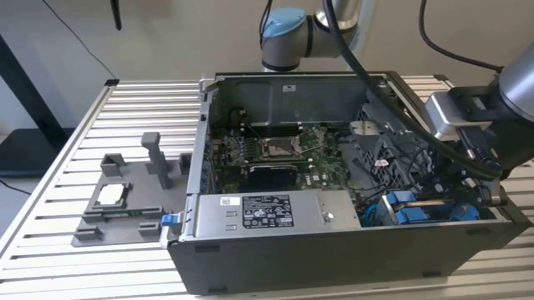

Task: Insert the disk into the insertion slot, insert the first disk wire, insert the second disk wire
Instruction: 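Insert the second disk wire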

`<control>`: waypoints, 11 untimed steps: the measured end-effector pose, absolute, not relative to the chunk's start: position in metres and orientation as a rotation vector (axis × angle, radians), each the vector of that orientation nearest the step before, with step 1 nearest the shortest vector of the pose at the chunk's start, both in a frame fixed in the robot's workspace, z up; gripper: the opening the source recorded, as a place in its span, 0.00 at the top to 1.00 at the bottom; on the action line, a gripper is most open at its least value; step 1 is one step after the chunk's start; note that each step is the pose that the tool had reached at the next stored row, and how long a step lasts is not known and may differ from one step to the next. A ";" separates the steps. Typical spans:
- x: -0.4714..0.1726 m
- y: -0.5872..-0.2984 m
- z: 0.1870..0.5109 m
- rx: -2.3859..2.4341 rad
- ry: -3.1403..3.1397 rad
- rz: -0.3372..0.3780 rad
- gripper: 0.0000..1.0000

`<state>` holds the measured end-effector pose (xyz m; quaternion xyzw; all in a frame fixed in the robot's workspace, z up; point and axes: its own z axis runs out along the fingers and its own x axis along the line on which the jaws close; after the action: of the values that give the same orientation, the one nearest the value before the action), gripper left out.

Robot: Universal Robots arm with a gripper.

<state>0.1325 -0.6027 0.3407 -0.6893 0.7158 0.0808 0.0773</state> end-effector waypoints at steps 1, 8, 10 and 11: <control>0.132 -0.603 0.340 -2.066 2.145 0.240 0.84; 0.132 -0.602 0.337 -2.070 2.149 0.233 0.84; 0.132 -0.602 0.336 -2.070 2.150 0.232 0.84; 0.132 -0.602 0.335 -2.070 2.150 0.232 0.84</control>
<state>0.1325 -0.6020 0.3353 -0.6896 0.7162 0.0774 0.0740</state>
